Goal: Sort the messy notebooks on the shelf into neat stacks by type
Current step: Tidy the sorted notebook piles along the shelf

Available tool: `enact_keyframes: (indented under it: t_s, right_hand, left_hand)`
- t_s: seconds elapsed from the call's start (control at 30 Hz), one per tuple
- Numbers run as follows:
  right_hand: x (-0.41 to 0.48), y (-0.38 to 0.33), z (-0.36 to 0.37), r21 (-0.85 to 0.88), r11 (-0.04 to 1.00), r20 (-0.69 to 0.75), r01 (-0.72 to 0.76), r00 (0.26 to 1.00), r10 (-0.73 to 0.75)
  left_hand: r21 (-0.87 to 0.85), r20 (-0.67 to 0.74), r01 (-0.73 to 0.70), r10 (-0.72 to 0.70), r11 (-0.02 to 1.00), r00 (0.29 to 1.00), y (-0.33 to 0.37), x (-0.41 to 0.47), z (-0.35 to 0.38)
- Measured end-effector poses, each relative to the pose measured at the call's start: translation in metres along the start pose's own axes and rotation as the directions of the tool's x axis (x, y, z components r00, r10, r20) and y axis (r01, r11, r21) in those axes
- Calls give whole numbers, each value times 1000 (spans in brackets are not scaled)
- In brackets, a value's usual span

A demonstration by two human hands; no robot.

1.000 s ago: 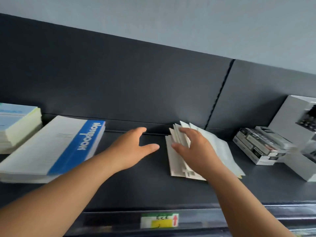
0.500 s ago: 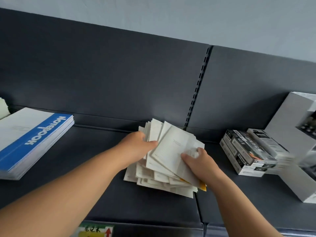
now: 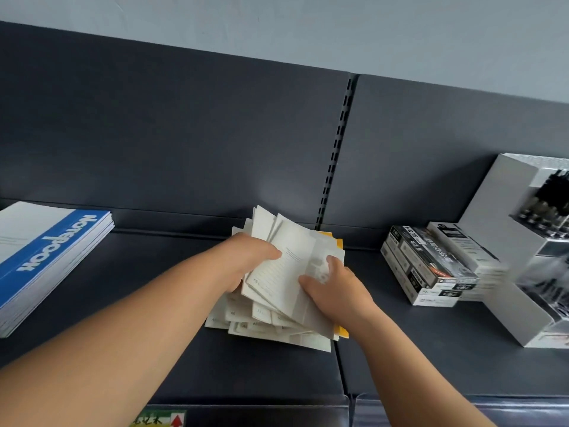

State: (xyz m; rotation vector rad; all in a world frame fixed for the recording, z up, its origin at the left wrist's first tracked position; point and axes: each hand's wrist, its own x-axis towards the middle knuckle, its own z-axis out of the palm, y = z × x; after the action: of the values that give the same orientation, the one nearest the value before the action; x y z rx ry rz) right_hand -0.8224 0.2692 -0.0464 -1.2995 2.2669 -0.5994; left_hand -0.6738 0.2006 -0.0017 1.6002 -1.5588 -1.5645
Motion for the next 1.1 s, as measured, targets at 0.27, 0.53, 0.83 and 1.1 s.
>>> enact_keyframes:
  t_s: [0.27, 0.53, 0.83, 1.1]
  right_hand:
    - [-2, 2, -3, 39, 999, -11, 14, 1000, -14]
    - [-2, 8, -8, 218, 976, 54, -16, 999, 4]
    - [-6, -13, -29, 642, 764, -68, 60, 997, -21]
    - [3, -91, 11, 845, 529, 48, 78, 974, -221]
  left_hand:
    - [-137, 36, 76, -72, 988, 997, -2, 7, 2]
    - [-122, 40, 26, -22, 992, 999, 1, 5, 13]
    - [-358, -45, -217, 215, 908, 976, 3, -27, -29]
    - [-201, -212, -473, 433, 858, 876, -28, -41, -120]
